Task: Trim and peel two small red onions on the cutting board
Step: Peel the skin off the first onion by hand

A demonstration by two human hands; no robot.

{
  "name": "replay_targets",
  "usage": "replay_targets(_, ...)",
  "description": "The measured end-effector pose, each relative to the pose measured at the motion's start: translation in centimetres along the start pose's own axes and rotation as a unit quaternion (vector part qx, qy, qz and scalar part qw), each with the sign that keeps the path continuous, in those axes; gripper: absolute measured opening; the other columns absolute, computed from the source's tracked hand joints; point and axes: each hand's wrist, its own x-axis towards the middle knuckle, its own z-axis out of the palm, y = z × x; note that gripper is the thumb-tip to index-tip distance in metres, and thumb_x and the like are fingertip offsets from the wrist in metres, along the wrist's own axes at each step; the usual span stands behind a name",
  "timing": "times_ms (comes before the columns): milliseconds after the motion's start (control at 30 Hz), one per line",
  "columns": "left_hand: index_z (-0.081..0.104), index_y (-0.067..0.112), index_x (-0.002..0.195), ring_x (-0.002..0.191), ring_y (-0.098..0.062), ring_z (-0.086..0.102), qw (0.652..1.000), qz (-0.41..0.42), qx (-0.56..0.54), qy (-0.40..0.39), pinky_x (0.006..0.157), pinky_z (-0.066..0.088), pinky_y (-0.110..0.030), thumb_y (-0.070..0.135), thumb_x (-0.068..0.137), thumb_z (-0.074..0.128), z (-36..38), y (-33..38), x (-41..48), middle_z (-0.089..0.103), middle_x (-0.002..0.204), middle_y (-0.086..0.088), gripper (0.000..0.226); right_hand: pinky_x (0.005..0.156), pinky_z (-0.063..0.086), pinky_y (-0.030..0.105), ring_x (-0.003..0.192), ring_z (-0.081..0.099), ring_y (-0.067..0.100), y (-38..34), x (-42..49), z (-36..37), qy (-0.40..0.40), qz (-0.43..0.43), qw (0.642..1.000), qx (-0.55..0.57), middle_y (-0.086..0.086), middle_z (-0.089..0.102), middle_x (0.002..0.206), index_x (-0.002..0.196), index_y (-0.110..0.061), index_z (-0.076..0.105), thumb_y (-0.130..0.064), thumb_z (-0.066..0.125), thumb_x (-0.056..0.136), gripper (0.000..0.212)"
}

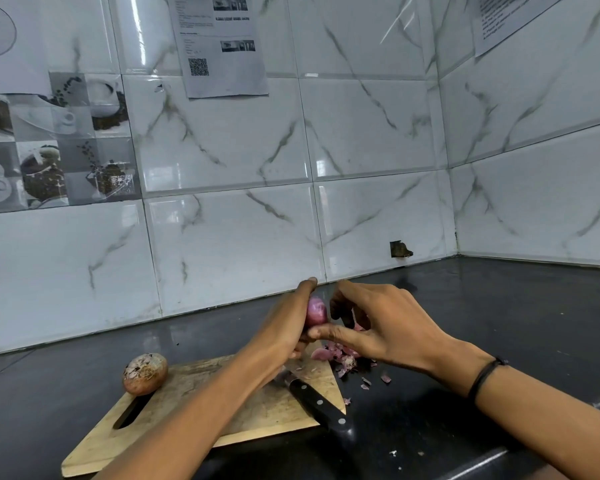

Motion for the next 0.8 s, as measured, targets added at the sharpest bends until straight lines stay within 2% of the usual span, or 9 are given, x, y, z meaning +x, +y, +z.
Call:
replay_targets(67,0.039,0.015,0.071,0.039,-0.011,0.026,1.0,0.024,0.0,0.01,0.045,0.025,-0.023,0.055,0.104,0.027,-0.07,-0.06,0.38,0.034,0.046,0.004,0.053,0.058,0.043,0.022,0.066,0.056,-0.002,0.12,0.02,0.13,0.007,0.016,0.999,0.027,-0.026,0.054,0.069,0.088,-0.033,0.054,-0.079,0.048,0.087,0.046)
replay_targets(167,0.045,0.01,0.078,0.041,-0.009,0.04,0.998,0.042,0.019,0.045,0.05,0.037,-0.025,0.059,0.103,0.029,-0.1,-0.28,0.71,0.044,0.053,0.003,0.057,0.065,0.052,0.033,0.073,0.062,0.007,0.15,-0.04,0.19,0.01,0.027,0.998,0.054,-0.02,0.064,0.081,0.095,-0.031,0.061,-0.073,0.047,0.092,0.045)
replay_targets(267,0.044,0.016,0.064,0.048,-0.014,0.039,0.994,0.087,0.034,0.058,0.061,0.037,-0.03,0.059,0.104,0.027,-0.14,-0.24,0.66,0.043,0.056,0.001,0.061,0.066,0.053,0.038,0.074,0.062,0.009,0.24,-0.06,0.26,0.022,0.037,0.997,0.059,-0.019,0.065,0.086,0.097,-0.032,0.061,-0.066,0.047,0.094,0.037)
replay_targets(333,0.04,0.018,0.06,0.056,-0.019,0.034,0.99,0.122,0.042,0.062,0.065,0.035,-0.034,0.057,0.105,0.025,-0.05,-0.13,0.4,0.037,0.058,-0.001,0.061,0.066,0.054,0.039,0.073,0.063,0.009,0.32,-0.01,0.31,0.029,0.043,0.997,0.059,-0.018,0.066,0.085,0.097,-0.033,0.061,-0.062,0.047,0.096,0.033)
replay_targets(433,0.044,0.02,0.062,0.057,-0.017,0.04,0.986,0.134,0.057,0.08,0.066,0.038,-0.033,0.057,0.105,0.027,0.01,-0.31,0.24,0.043,0.055,0.006,0.06,0.065,0.054,0.038,0.073,0.062,0.007,0.31,0.08,0.28,0.024,0.04,0.997,0.054,-0.019,0.066,0.086,0.098,-0.033,0.063,-0.058,0.047,0.096,0.03)
replay_targets(533,0.052,0.025,0.07,0.058,-0.01,0.047,0.983,0.138,0.07,0.102,0.065,0.038,-0.031,0.056,0.105,0.031,0.09,-0.41,0.15,0.051,0.058,0.012,0.051,0.064,0.053,0.036,0.071,0.062,0.005,0.3,0.1,0.23,0.018,0.037,0.997,0.062,-0.021,0.066,0.085,0.098,-0.031,0.065,-0.052,0.049,0.094,0.027)
replay_targets(667,0.053,0.02,0.08,0.065,-0.007,0.052,0.976,0.151,0.117,0.104,0.062,0.036,-0.026,0.054,0.105,0.031,0.41,-0.24,-0.11,0.055,0.071,0.008,0.048,0.062,0.053,0.034,0.068,0.061,0.006,0.2,0.09,0.21,-0.005,0.032,0.998,0.06,-0.019,0.063,0.081,0.092,-0.028,0.06,-0.048,0.055,0.087,0.021)
replay_targets(800,0.049,0.017,0.076,0.058,-0.014,0.048,0.981,0.144,0.109,0.069,0.067,0.042,-0.033,0.056,0.105,0.032,-0.11,-0.28,0.12,0.052,0.061,0.004,0.051,0.062,0.05,0.032,0.067,0.059,0.009,0.15,0.27,0.39,-0.004,0.055,0.997,0.06,-0.011,0.063,0.078,0.089,-0.021,0.056,-0.053,0.055,0.083,0.032)
